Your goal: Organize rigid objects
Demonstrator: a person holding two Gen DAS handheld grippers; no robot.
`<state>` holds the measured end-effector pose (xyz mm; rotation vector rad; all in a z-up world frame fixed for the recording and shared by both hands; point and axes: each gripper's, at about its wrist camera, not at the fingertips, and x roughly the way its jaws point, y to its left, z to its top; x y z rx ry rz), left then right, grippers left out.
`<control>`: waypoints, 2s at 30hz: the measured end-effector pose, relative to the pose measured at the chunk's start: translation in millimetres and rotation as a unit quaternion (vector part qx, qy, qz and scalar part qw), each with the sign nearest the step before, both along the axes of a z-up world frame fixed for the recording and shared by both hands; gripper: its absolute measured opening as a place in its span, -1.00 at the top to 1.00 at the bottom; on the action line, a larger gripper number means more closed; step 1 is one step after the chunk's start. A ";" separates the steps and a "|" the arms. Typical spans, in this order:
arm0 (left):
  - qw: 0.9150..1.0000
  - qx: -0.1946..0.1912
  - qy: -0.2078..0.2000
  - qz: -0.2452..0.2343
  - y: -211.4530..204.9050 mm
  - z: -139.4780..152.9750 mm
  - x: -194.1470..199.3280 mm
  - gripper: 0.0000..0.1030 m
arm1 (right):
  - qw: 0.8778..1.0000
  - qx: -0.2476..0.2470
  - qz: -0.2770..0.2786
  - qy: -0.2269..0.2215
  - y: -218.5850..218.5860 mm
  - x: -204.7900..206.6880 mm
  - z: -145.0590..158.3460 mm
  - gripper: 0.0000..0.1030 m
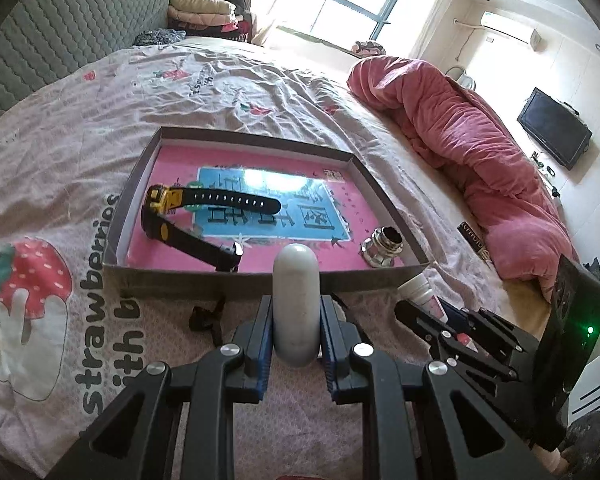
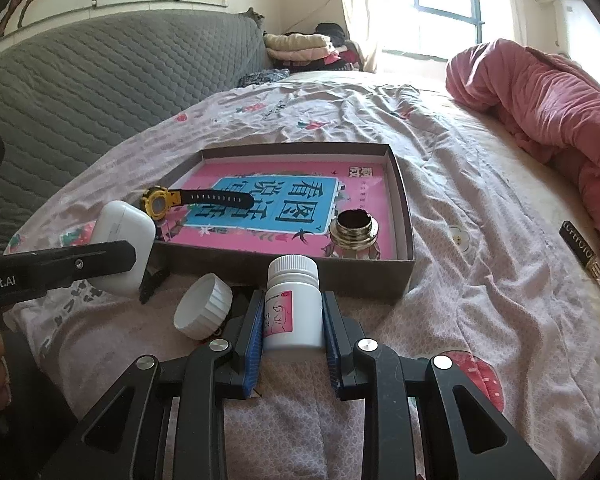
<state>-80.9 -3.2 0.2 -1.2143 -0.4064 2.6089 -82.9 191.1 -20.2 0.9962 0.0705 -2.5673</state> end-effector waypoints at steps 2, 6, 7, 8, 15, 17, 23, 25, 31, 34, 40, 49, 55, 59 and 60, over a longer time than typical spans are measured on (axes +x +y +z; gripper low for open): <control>1.000 -0.011 0.003 0.003 1.9 3.4 0.1 0.58 | 1.000 -0.002 0.001 0.003 0.0 1.0 1.5 0.48; 1.000 -0.011 0.008 0.006 2.8 8.1 1.1 0.58 | 1.000 -0.004 0.002 0.004 -0.2 1.7 4.2 0.48; 1.000 -0.013 0.009 0.006 3.4 8.8 1.5 0.58 | 1.000 -0.005 0.001 0.004 0.3 1.9 5.2 0.48; 1.000 -0.014 0.011 0.007 3.8 10.0 1.9 0.58 | 1.000 -0.006 0.001 0.006 0.6 2.5 6.2 0.48; 0.999 -0.023 0.020 0.009 5.1 15.5 0.3 0.58 | 1.000 -0.024 -0.004 0.010 2.2 2.5 15.8 0.48; 0.999 -0.022 0.023 0.014 3.8 16.9 -2.5 0.58 | 1.000 -0.024 -0.005 0.013 1.2 2.6 18.6 0.48; 0.999 -0.026 0.038 0.026 2.2 23.1 -13.9 0.58 | 0.999 -0.026 -0.011 0.020 -3.8 -1.8 26.0 0.47; 0.998 -0.025 0.040 0.030 1.0 23.6 -20.0 0.58 | 0.999 -0.027 -0.012 0.022 -5.9 -4.1 28.8 0.47; 0.998 -0.021 0.041 0.050 -4.0 23.4 -42.7 0.58 | 0.999 -0.030 -0.013 0.028 -9.9 -9.8 35.9 0.47; 0.997 -0.026 0.043 0.062 -5.0 23.6 -56.5 0.58 | 0.999 -0.027 -0.020 0.027 -9.9 -15.3 36.8 0.47; 0.996 -0.032 0.036 0.074 -10.4 17.4 -75.6 0.58 | 0.999 -0.014 -0.029 0.034 -14.8 -26.5 40.1 0.47; 0.997 -0.046 0.001 0.065 -10.6 -11.4 -86.1 0.58 | 0.998 -0.007 -0.035 0.045 -31.1 -49.0 47.6 0.47; 0.996 -0.054 -0.020 0.064 -16.0 -25.3 -91.3 0.58 | 0.999 -0.011 -0.034 0.030 -43.1 -67.3 42.0 0.47; 0.996 -0.056 -0.029 0.061 -20.6 -31.8 -94.3 0.58 | 0.999 0.000 -0.031 0.012 -52.0 -77.1 34.2 0.47; 0.996 -0.057 -0.030 0.059 -21.3 -31.9 -94.8 0.58 | 0.999 0.008 -0.032 0.005 -55.0 -79.9 30.9 0.47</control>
